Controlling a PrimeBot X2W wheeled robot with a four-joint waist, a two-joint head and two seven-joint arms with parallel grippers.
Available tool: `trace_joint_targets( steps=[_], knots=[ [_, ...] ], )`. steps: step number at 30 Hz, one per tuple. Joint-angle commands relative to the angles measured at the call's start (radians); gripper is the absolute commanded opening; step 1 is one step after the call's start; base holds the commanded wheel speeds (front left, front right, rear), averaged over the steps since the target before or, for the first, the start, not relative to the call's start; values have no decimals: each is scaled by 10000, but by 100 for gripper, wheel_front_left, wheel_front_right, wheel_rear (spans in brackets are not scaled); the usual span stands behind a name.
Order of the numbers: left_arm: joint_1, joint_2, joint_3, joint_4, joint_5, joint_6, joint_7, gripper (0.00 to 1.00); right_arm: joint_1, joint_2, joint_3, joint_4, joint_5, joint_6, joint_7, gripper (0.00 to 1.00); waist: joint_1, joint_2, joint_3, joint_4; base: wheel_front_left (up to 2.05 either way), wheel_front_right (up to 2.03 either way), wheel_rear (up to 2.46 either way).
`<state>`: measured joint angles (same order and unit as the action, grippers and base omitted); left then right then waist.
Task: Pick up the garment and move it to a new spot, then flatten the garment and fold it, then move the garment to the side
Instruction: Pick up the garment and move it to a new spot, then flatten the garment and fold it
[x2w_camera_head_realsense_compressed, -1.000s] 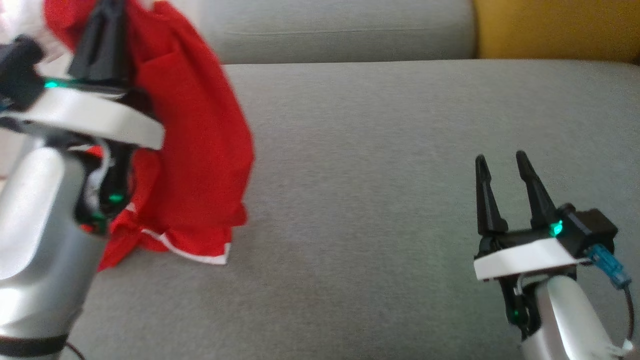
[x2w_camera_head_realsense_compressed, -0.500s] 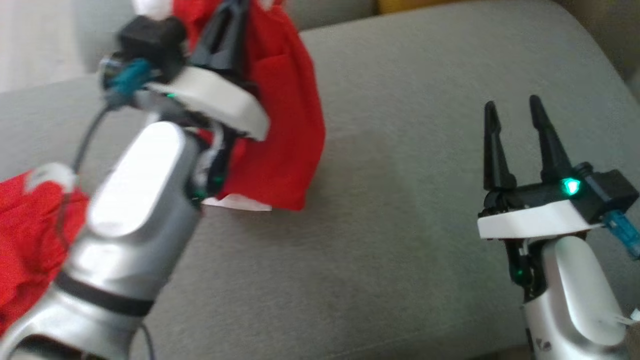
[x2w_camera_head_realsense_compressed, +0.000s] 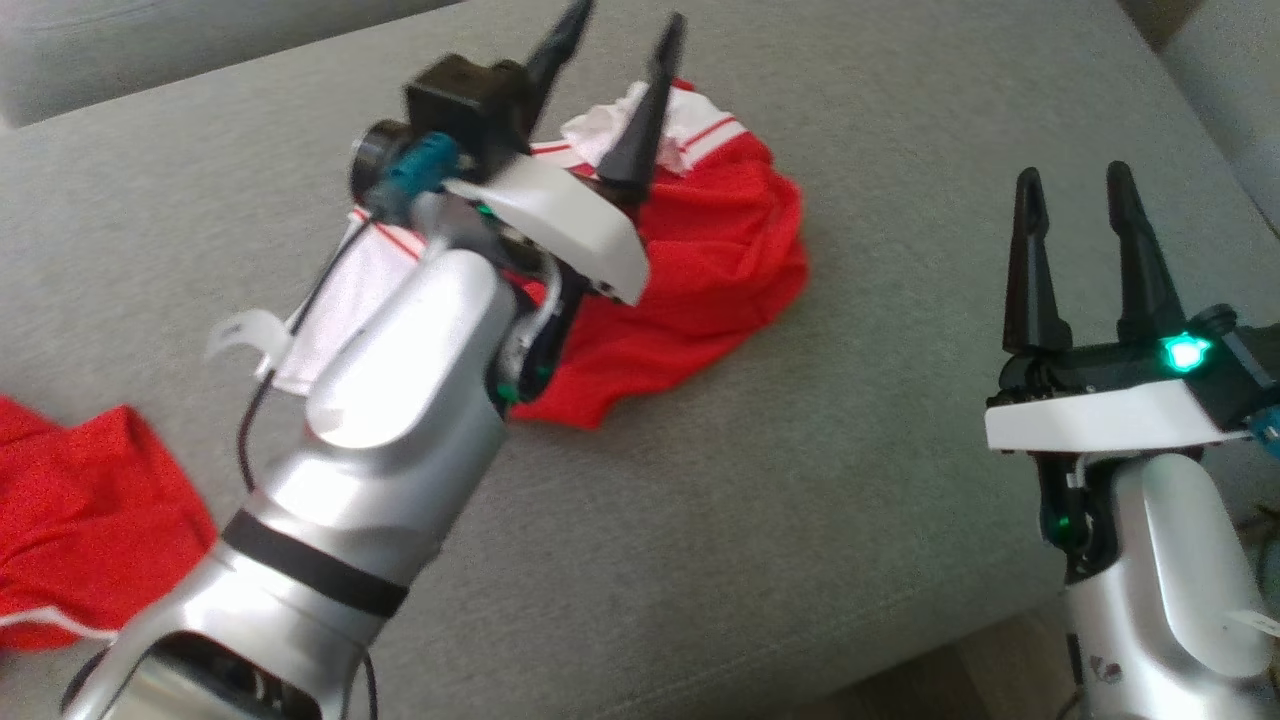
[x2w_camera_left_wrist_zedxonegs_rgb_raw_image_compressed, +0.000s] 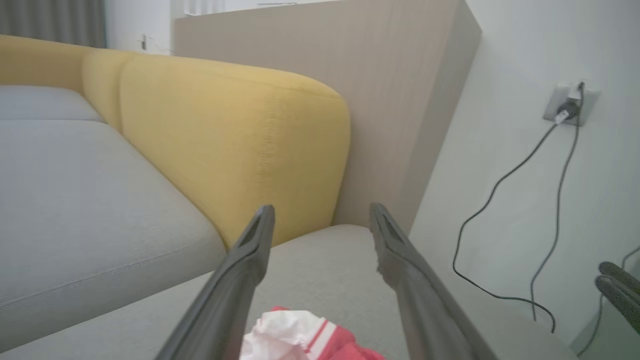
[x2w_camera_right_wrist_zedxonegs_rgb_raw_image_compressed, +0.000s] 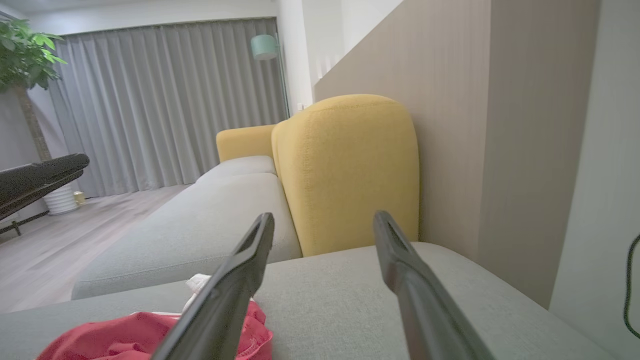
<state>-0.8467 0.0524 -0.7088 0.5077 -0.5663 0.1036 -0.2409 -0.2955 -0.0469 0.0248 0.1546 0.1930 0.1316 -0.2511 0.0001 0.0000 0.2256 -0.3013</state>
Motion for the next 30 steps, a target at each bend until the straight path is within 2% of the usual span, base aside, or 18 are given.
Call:
trace_joint_targets(
  steps=[1,8,13,17,20,24,30],
  knots=[
    [-683,276,526,-254,-19,-48,-116,100,-156,-33,183,-386,-56,-9,-104,100,-1,0,-212,390,0,0,0],
    [-60,1347,1669,-584,137,-136,-202,100,211,-33,-44,-283,-451,-9,-105,100,-1,0,-946,1807,0,0,0],
    [1627,2252,2425,-1291,376,-439,-205,100,534,-33,-170,11,-631,-9,-101,100,-1,0,-1494,2729,0,0,0],
    [3394,2599,2976,-1908,536,-523,-206,100,889,-33,-141,253,-639,-9,-62,100,-1,0,-1858,3244,0,0,0],
    [4757,2475,3479,-2473,616,-496,-207,100,1186,-33,-182,364,-570,-9,-40,100,-1,0,-2047,3528,0,0,0],
    [6156,2009,4154,-3081,826,-521,-207,100,1470,-33,-195,442,-566,-9,-12,100,-1,0,-2122,3806,0,0,0],
    [6640,1351,4671,-3340,1363,-946,-207,100,1517,-33,50,339,-743,-9,115,100,-1,0,-2045,4146,0,0,0]
  ],
)
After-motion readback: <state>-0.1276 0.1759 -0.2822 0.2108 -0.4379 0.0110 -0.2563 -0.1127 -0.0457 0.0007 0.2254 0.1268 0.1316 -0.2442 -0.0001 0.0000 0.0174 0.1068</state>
